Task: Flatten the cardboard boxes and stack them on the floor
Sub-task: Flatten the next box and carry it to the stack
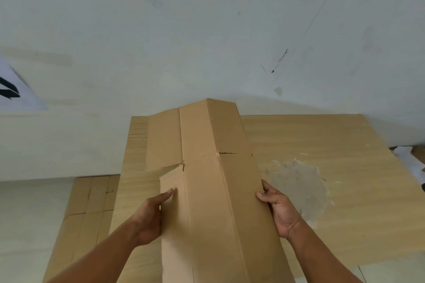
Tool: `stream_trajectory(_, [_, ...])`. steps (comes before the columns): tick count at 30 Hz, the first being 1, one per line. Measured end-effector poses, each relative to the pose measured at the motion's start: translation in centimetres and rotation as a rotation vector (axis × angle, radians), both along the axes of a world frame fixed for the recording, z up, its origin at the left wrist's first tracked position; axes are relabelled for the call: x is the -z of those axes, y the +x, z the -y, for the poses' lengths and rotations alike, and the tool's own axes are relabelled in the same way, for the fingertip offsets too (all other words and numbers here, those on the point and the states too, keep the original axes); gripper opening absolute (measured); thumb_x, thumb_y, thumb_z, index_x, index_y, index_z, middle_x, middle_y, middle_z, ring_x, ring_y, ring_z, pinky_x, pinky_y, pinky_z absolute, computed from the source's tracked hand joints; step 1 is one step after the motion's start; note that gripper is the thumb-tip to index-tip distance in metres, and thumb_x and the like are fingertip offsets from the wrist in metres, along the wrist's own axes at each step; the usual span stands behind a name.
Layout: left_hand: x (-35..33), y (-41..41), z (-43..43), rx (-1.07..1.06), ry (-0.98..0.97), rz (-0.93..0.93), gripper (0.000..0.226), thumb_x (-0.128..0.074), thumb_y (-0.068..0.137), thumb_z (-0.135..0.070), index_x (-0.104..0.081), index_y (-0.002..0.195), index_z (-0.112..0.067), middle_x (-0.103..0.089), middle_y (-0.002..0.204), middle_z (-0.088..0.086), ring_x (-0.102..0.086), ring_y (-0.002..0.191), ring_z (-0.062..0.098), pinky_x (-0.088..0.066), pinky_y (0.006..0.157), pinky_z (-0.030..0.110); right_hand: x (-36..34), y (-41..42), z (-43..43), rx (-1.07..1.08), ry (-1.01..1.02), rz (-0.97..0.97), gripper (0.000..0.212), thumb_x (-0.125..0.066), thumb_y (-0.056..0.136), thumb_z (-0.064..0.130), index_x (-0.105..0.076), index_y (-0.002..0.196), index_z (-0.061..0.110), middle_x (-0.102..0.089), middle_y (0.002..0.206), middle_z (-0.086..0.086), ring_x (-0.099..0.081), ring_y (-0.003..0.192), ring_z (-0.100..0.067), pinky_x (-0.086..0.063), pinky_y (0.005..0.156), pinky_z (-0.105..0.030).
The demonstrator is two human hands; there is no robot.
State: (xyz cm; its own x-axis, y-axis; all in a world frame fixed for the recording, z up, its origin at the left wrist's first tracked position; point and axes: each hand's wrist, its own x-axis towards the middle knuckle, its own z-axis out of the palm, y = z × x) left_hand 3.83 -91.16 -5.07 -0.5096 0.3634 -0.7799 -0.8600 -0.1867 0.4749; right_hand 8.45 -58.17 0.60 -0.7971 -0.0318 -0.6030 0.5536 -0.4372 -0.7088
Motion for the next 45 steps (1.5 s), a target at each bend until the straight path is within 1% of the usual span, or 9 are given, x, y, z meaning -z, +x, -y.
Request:
stream_trajectory(3, [0.7, 0.1, -0.3, 0.004, -0.109, 0.007, 0.055, -0.076, 0.079, -0.040, -0.069, 0.123, -0.007, -0.069, 0.123, 0.017, -0.061, 0.119, 0.038, -0.045, 0.106, 0.051, 0.9, -0.7, -1.3, -0.016, 0.020, 0.030, 0.051, -0.063, 0.074, 0.006, -0.065, 0.125, 0.008, -0.067, 0.122, -0.026, -0.068, 0.101, -0.039, -0.059, 0.080, -0.049])
stream_trajectory(9, [1.4, -1.3, -1.4, -0.126, -0.344, -0.102, 0.031, -0.060, 0.095, -0.002, -0.060, 0.125, -0.009, -0.073, 0.110, 0.018, -0.069, 0.102, 0.037, -0.056, 0.091, 0.053, 4.3, -1.8, -3.5, -0.058, 0.170, 0.110, 0.041, -0.054, 0.088, -0.011, -0.062, 0.125, 0.006, -0.070, 0.117, -0.023, -0.066, 0.107, -0.040, -0.053, 0.093, -0.051])
stream_trajectory(13, [1.9, -2.1, -2.8, -0.023, -0.627, -0.190, 0.033, -0.064, 0.094, -0.010, -0.060, 0.126, -0.015, -0.071, 0.105, 0.008, -0.070, 0.093, 0.029, -0.059, 0.084, 0.046, 6.3, -2.1, -3.3, -0.094, 0.345, 0.177, 0.038, -0.050, 0.091, -0.013, -0.065, 0.120, 0.005, -0.075, 0.107, -0.016, -0.068, 0.105, -0.037, -0.053, 0.096, -0.052])
stream_trajectory(17, [2.4, -2.4, -3.9, 0.099, -0.827, -0.239, 0.047, -0.065, 0.089, -0.017, -0.052, 0.135, -0.020, -0.066, 0.107, 0.003, -0.066, 0.093, 0.024, -0.058, 0.082, 0.040, 6.7, -2.5, -2.4, -0.190, 0.654, 0.220, 0.039, -0.048, 0.088, -0.009, -0.062, 0.118, 0.013, -0.071, 0.103, -0.004, -0.068, 0.095, -0.020, -0.057, 0.077, -0.035])
stream_trajectory(21, [2.9, -2.2, -4.5, 0.355, -1.074, -0.448, 0.084, -0.072, 0.083, -0.027, -0.026, 0.153, -0.024, -0.050, 0.134, 0.009, -0.054, 0.117, 0.029, -0.053, 0.093, 0.043, 7.7, -3.3, -1.7, -0.451, 1.133, 0.151, 0.073, -0.060, 0.089, 0.013, -0.025, 0.153, 0.019, -0.038, 0.150, -0.008, -0.046, 0.133, -0.027, -0.045, 0.106, -0.038])
stream_trajectory(25, [3.4, -2.3, -6.7, 0.749, -1.286, -0.794, 0.105, -0.069, 0.082, -0.055, 0.001, 0.157, -0.035, -0.006, 0.163, 0.009, -0.008, 0.150, 0.035, -0.030, 0.116, 0.052, 7.9, -4.6, 0.1, -0.761, 1.442, -0.125, 0.087, -0.057, 0.093, 0.041, -0.002, 0.159, 0.025, 0.006, 0.167, -0.004, 0.003, 0.153, -0.027, -0.012, 0.122, -0.043])
stream_trajectory(30, [5.1, -3.6, -10.0, 1.097, -1.246, -0.924, 0.082, -0.039, 0.093, -0.066, 0.012, 0.154, -0.044, 0.029, 0.162, -0.003, 0.030, 0.147, 0.033, 0.004, 0.119, 0.064, 10.0, -6.8, 3.4, -1.034, 1.469, -0.280, 0.067, -0.039, 0.098, 0.050, -0.015, 0.157, 0.031, 0.013, 0.167, -0.001, 0.013, 0.153, -0.027, 0.003, 0.123, -0.045])
stream_trajectory(41, [6.8, -4.0, -11.5, 1.301, -1.306, -0.786, 0.080, -0.020, 0.091, -0.075, 0.030, 0.144, -0.042, 0.047, 0.151, -0.003, 0.035, 0.143, 0.039, 0.005, 0.114, 0.072, 12.9, -7.1, 4.5, -1.040, 1.528, -0.451, 0.071, -0.040, 0.088, 0.042, -0.021, 0.152, 0.021, 0.017, 0.165, -0.006, 0.015, 0.152, -0.030, 0.006, 0.123, -0.052])
stream_trajectory(45, [6.8, -4.0, -11.9, 1.330, -1.310, -0.753, 0.078, -0.021, 0.095, -0.069, 0.033, 0.143, -0.039, 0.050, 0.149, -0.001, 0.039, 0.139, 0.041, 0.004, 0.114, 0.072, 14.1, -7.2, 5.0, -1.031, 1.513, -0.429, 0.072, -0.014, 0.094, 0.047, 0.006, 0.158, 0.019, 0.028, 0.162, 0.001, 0.028, 0.148, -0.022, 0.017, 0.118, -0.049])
